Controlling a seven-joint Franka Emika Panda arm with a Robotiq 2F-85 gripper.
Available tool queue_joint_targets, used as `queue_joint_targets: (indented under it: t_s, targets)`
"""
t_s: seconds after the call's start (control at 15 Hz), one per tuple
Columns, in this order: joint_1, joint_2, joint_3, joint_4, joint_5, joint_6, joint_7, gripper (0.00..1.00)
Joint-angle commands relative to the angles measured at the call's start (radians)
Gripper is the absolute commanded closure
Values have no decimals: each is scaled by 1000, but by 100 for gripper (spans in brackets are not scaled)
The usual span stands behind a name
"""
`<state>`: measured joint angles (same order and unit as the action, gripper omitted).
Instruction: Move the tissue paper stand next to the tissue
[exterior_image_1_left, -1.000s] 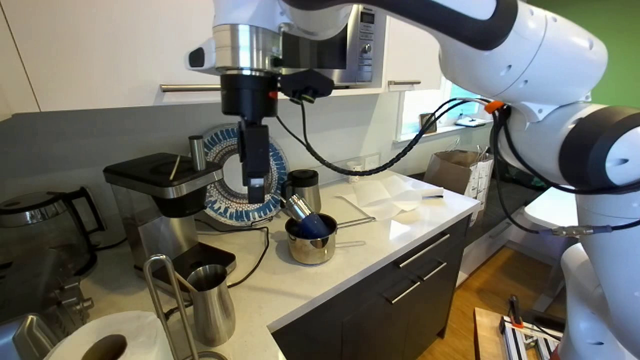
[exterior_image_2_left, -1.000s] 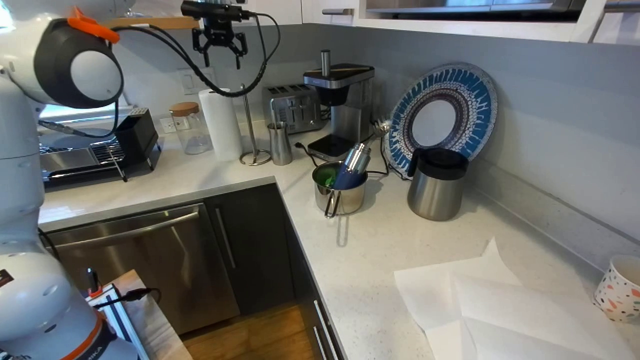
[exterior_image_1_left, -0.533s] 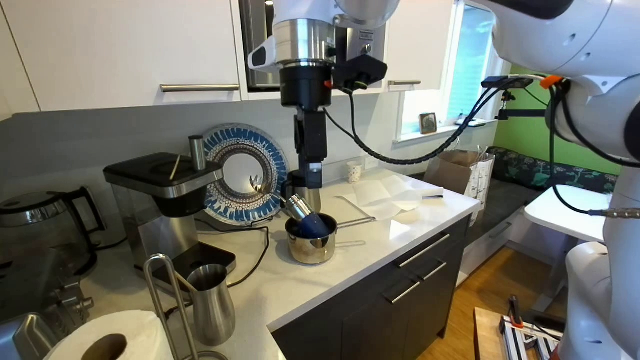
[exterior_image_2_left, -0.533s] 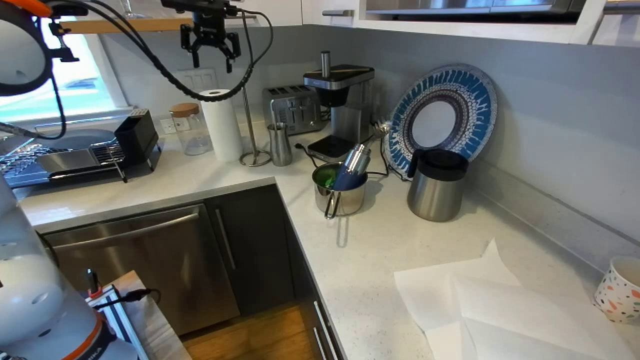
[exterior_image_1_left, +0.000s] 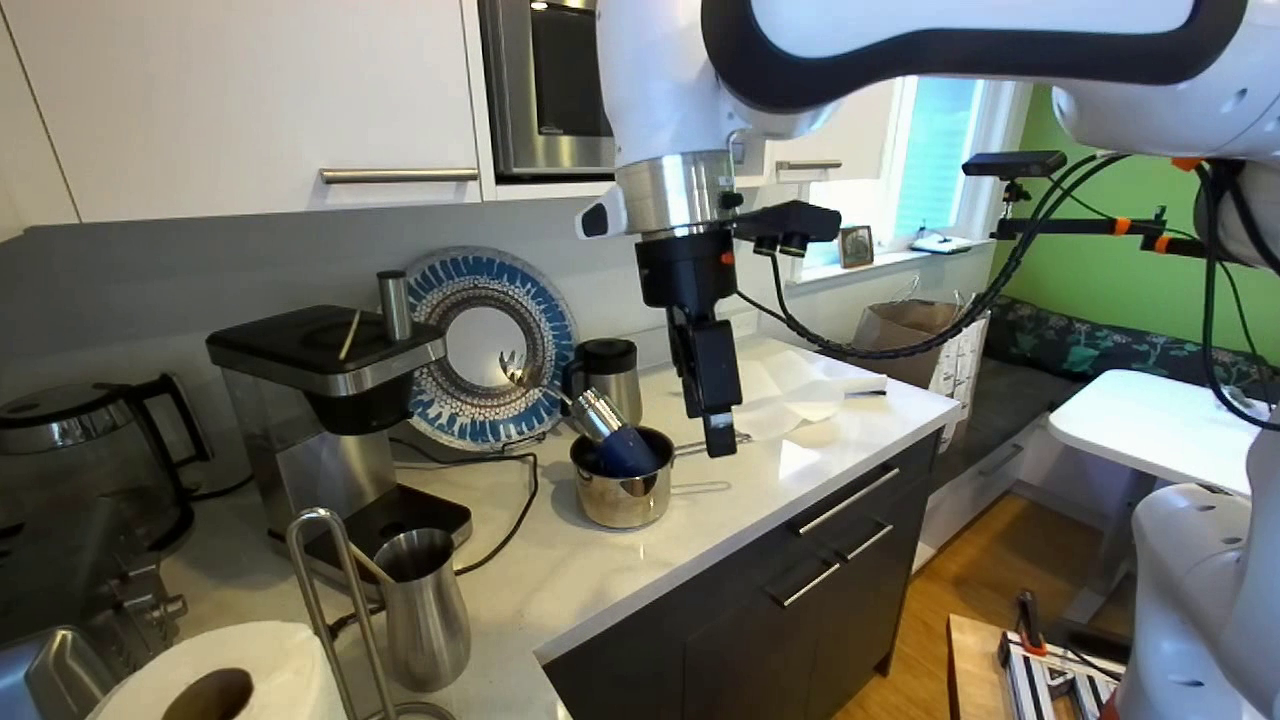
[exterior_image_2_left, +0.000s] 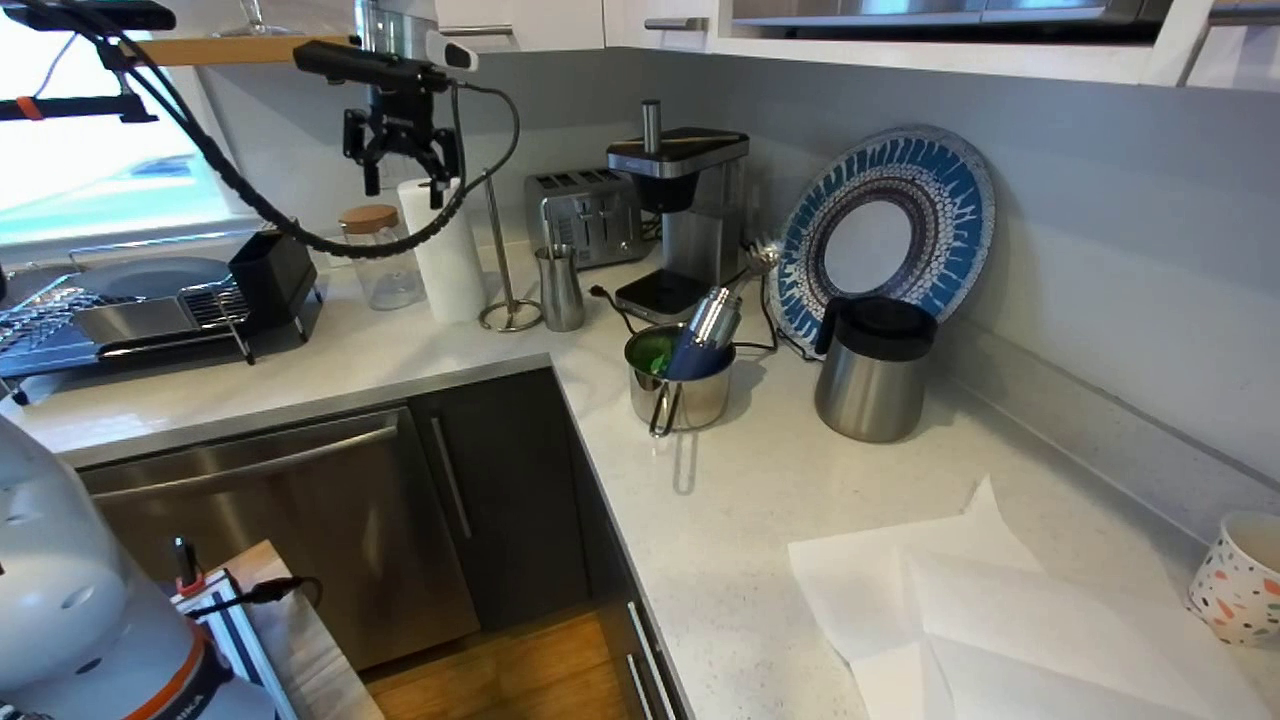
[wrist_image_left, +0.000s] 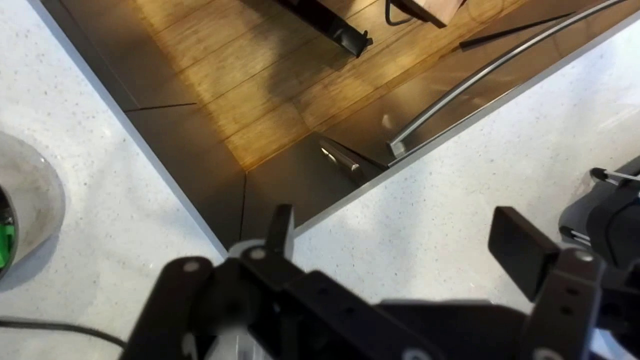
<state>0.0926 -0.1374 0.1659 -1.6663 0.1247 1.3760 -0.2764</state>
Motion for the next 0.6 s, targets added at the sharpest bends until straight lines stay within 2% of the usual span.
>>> queue_joint_targets:
  t_s: [0.0,0.53]
  targets:
    - [19,-9,-22,-20,-2,4,1,0]
    - [23,0,-22,1,-2,3,1,0]
